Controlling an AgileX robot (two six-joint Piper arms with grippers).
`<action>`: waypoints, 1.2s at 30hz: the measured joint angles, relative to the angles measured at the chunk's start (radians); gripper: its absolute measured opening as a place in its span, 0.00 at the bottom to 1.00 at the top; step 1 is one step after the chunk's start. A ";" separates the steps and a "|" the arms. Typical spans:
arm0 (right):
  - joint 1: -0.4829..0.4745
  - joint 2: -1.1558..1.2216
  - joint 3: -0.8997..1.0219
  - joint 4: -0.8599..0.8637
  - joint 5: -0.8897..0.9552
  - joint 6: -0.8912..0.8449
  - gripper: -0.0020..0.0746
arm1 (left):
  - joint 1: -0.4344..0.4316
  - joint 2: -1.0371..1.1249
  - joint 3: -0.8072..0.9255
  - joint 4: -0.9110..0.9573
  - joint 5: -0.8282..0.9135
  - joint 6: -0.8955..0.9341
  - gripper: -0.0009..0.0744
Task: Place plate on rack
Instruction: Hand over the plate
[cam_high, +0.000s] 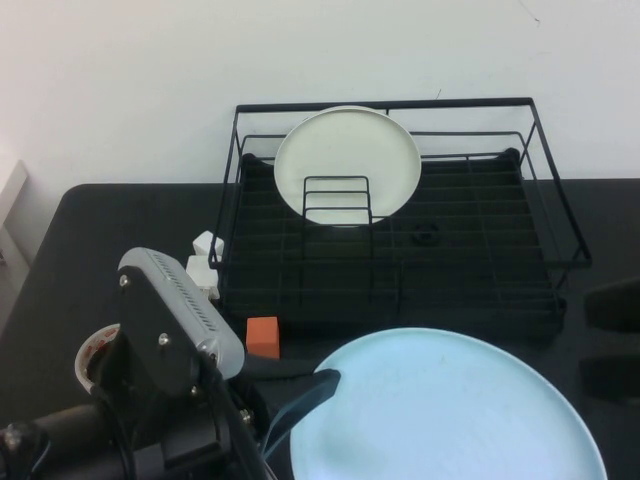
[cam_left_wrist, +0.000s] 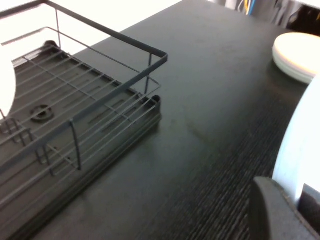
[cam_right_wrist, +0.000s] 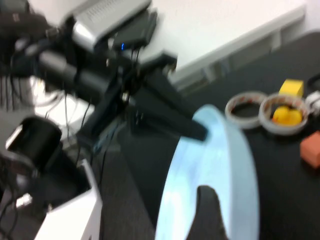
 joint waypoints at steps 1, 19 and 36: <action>0.010 0.008 0.000 -0.015 0.000 0.000 0.66 | -0.002 0.000 0.000 -0.002 -0.008 0.012 0.01; 0.194 0.240 0.000 -0.103 -0.007 -0.012 0.60 | -0.002 0.000 -0.040 -0.008 -0.050 0.054 0.01; 0.195 0.376 -0.225 -0.167 -0.142 -0.314 0.19 | -0.004 -0.049 -0.068 -0.025 -0.209 -0.111 0.59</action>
